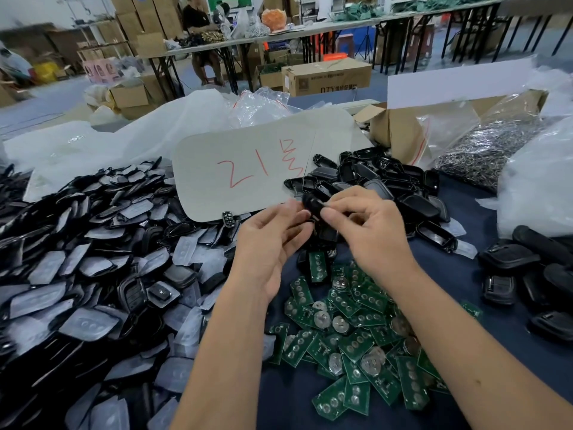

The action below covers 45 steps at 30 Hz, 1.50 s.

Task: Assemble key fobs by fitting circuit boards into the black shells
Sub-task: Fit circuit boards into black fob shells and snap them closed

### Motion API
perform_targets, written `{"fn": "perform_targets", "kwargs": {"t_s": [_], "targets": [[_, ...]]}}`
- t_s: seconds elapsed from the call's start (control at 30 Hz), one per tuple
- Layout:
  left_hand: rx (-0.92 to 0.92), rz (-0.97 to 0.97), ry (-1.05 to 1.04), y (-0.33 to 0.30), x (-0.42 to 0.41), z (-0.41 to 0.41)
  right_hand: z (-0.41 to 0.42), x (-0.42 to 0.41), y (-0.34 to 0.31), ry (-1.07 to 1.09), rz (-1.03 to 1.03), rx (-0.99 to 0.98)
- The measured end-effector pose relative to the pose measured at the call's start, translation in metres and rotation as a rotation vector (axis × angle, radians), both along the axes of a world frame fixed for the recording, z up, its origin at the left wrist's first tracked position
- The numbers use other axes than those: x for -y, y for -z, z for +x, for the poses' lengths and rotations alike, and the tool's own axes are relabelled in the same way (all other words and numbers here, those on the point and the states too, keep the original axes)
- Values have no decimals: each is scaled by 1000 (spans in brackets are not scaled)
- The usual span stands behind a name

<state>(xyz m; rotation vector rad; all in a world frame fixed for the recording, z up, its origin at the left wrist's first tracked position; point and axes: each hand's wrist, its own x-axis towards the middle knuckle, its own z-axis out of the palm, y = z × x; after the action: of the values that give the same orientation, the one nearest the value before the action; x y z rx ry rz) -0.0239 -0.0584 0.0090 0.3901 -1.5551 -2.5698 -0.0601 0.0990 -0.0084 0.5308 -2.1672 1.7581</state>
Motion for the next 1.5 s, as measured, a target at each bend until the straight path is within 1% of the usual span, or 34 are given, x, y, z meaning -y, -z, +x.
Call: {"fn": "perform_targets", "kwargs": {"t_s": [0.07, 0.1, 0.13, 0.23, 0.33, 0.4, 0.57, 0.7, 0.8, 0.9, 1.0, 1.07, 1.1, 1.17, 1.2, 1.23, 1.37, 1.5], "targets": [[-42, -114, 7, 3, -6, 2, 1, 1, -4, -91, -317, 278], [-55, -149, 10, 5, -9, 2, 3, 2, -6, -131, -402, 373], [-61, -153, 10, 5, -12, 3, 4, 3, -6, -158, -437, 428], [-69, -97, 13, 5, -15, 3, 4, -1, -6, -254, -476, 508], [-52, -112, 29, 6, -12, 2, -1, -11, -8, -352, -480, 600], [-27, -126, 34, 7, -11, 2, -2, -14, -7, -392, -494, 628], [28, -120, 41, 10, -8, 1, -2, -12, -3, -388, -513, 605], [37, -64, 54, 11, -8, 1, -4, -11, -2, -384, -596, 602], [20, -38, 106, 10, -9, 0, -5, -11, 0, -415, -651, 607], [6, -37, 114, 9, -9, 0, -5, -14, 0, -413, -653, 615], [-7, -159, 31, 10, -11, 0, -6, -13, 0, -310, -521, 567], [-60, -311, -48, 13, -13, 0, -5, -10, -1, -239, -432, 514], [-94, -436, -99, 14, -14, -2, -4, -9, -1, -214, -395, 491], [-158, -754, -199, 18, -15, -4, -1, -5, -1, -185, -336, 449], [-189, -875, -226, 20, -16, -4, 1, -2, -1, -181, -318, 424], [-217, -942, -235, 20, -18, -3, 2, 0, 0, -179, -308, 402], [-289, -1008, -202, 22, -21, 0, 5, 6, 3, -186, -337, 415], [-343, -964, -107, 17, -15, 0, 3, 3, 1, -230, -455, 458]]}}
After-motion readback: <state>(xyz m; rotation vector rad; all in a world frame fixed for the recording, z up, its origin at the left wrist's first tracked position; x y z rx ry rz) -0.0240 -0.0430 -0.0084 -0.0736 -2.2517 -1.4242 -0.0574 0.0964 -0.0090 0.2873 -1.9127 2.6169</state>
